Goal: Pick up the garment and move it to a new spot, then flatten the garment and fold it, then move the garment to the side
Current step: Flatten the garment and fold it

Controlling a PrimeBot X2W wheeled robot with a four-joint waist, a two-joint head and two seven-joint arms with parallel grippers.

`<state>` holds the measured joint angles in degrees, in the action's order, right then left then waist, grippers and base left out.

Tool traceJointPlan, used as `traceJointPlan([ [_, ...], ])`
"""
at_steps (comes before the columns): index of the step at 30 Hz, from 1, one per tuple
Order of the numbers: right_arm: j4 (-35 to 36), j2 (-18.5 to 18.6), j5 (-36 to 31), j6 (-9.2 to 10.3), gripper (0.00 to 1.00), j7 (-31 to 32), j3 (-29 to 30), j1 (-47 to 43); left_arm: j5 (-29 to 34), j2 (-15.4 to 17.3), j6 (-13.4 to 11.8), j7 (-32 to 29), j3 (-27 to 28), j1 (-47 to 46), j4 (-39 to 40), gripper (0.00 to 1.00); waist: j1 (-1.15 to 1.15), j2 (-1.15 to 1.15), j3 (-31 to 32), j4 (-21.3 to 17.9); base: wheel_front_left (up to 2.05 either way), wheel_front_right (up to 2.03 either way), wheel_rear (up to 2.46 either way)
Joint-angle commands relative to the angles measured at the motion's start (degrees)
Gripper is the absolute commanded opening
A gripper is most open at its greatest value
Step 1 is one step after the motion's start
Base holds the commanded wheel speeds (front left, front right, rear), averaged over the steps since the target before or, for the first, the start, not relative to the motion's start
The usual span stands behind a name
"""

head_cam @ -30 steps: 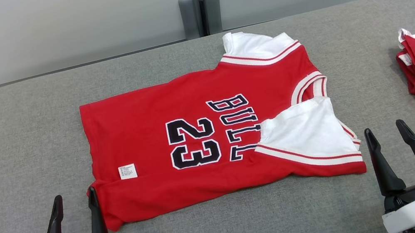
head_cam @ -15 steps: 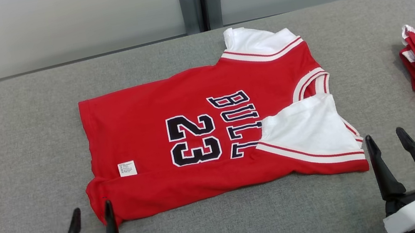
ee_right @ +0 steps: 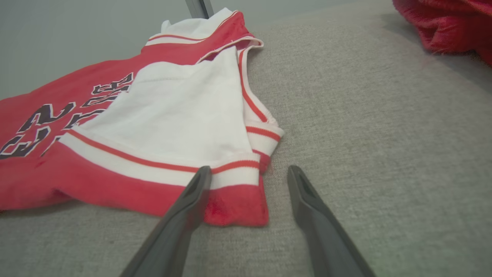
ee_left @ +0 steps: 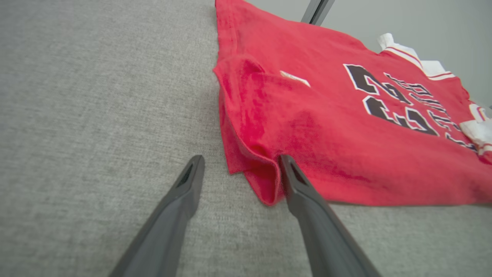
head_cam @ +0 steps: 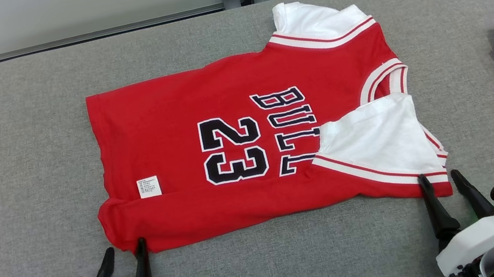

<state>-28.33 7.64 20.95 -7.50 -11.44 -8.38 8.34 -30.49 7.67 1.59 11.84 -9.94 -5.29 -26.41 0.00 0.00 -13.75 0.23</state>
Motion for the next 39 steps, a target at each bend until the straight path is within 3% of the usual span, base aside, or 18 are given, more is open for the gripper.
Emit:
traceJointPlan([
  [1, -2.2, -0.1, 1.3, 0.02, 0.89, -0.6, -1.0, 1.6, -0.2, 0.6, 0.8, -1.0, -0.2, -0.8, -1.8, 0.45, 0.00, 0.00, -0.4, 0.2, 0.00, 0.00, 0.00],
  [2, -2.9, -0.2, 2.0, 0.03, 0.34, -0.6, -1.5, 2.1, -0.3, 0.6, 1.3, -1.0, -0.6, -1.0, -2.0, 0.00, 0.00, 0.00, -0.6, 0.2, 0.00, 0.00, 0.00],
  [3, -3.7, -0.2, 2.5, 0.02, 0.00, -0.7, -2.3, 2.6, 0.1, 0.9, 1.4, -0.9, -0.9, -1.3, -2.2, 0.00, 0.00, 0.00, -0.7, 0.2, 0.00, 0.00, 0.00],
  [14, -2.1, 2.2, 6.6, 0.07, 0.00, -2.9, -3.2, 2.0, -0.1, 3.6, 1.5, 0.0, 0.1, 0.5, 3.7, 0.00, 0.00, 0.00, 0.3, 1.1, 0.00, 0.00, 0.00],
  [22, 3.7, 3.5, 8.0, 0.07, 0.00, -0.3, -2.1, -5.8, -2.0, 6.4, -0.7, -9.4, -0.1, 7.1, 12.7, 0.00, 0.00, 0.00, 3.9, 1.3, 0.00, 0.00, 0.00],
  [27, 9.5, 1.7, 7.4, 0.07, 0.00, 3.1, 0.1, -13.5, -4.5, 7.7, -3.5, -17.1, 0.4, 14.3, 20.2, 0.00, 0.00, 0.00, 6.1, 1.1, 0.00, 0.00, 0.00],
  [33, 13.3, 0.2, 6.4, 0.07, 0.00, 6.2, 2.2, -18.6, -6.0, 8.5, -5.8, -21.7, 0.5, 19.4, 25.7, 0.00, 0.00, 0.00, 7.2, 1.1, 0.00, 0.00, 0.00],
  [34, 13.8, 0.2, 5.9, 0.07, 0.05, 6.4, 2.6, -18.8, -6.0, 8.5, -5.9, -22.4, 0.1, 19.7, 25.9, 0.00, 0.00, 0.00, 7.3, 1.1, 0.00, 0.00, 0.00],
  [35, 14.3, 0.1, 5.5, 0.07, 0.41, 6.5, 2.9, -18.7, -6.6, 8.0, -5.8, -22.4, 0.0, 19.6, 26.1, 0.13, 0.00, 0.00, 7.3, 1.0, 0.00, 0.00, 0.00],
  [36, 14.5, 0.0, 5.2, 0.07, 0.94, 6.5, 3.4, -18.5, -6.9, 7.6, -5.9, -22.4, 0.1, 19.2, 26.0, 1.00, 0.00, 0.00, 7.3, 1.0, 0.00, 0.00, 0.00],
  [37, 14.9, 0.0, 4.5, 0.07, 1.00, 6.3, 3.6, -18.1, -7.0, 7.3, -5.8, -21.9, 0.2, 18.5, 25.8, 1.00, 0.00, 0.00, 7.3, 1.0, 0.00, 0.00, 0.00],
  [39, 15.4, -0.2, 4.2, 0.05, 1.00, 6.1, 3.8, -17.5, -7.1, 6.9, -5.9, -21.3, 0.4, 17.7, 25.6, 1.00, 0.00, 0.00, 7.3, 1.0, 0.00, 0.00, 0.00],
])
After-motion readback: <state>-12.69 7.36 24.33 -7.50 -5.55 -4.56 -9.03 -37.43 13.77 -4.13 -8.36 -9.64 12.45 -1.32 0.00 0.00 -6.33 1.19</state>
